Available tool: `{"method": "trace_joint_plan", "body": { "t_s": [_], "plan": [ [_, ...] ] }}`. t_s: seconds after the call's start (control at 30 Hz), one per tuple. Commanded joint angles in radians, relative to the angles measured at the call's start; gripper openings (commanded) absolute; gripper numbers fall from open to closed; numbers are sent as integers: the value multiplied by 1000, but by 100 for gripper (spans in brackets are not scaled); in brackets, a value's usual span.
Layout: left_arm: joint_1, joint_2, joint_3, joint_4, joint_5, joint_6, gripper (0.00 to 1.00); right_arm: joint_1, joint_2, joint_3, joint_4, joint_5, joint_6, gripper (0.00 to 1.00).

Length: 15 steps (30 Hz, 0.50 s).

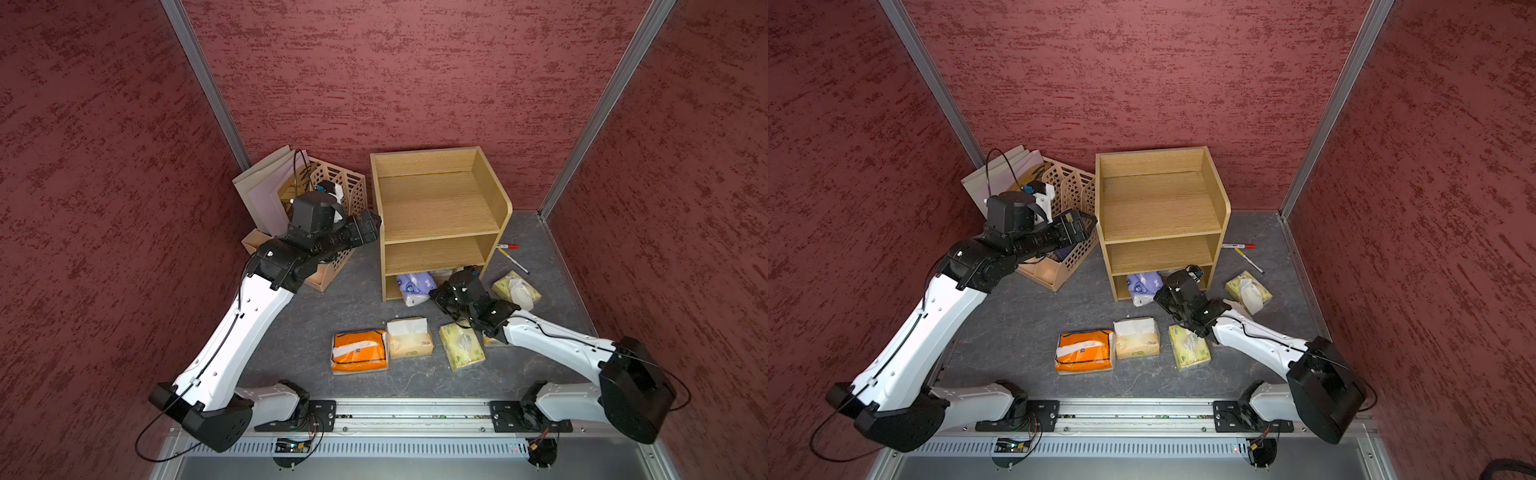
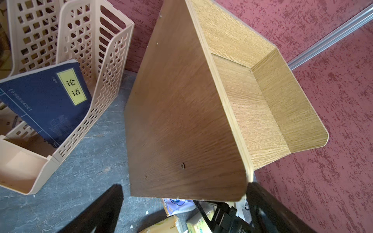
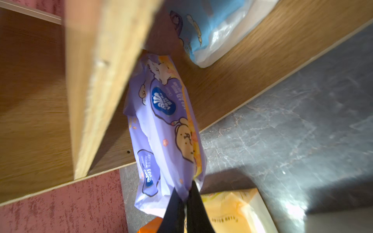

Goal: Remove the tissue boxes from the shelf
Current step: Pick up a box of tissues from the shelf.

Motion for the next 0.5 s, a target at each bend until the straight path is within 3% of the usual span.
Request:
{"method": "trace_joint_plan", "body": {
  "t_s": [0.0, 0.47],
  "plan": [
    [13, -27, 4, 13, -15, 25, 100, 14, -59, -13, -117, 8, -33, 0],
    [78, -59, 38, -25, 11, 52, 100, 41, -302, 35, -466, -177, -170, 0]
  ]
}}
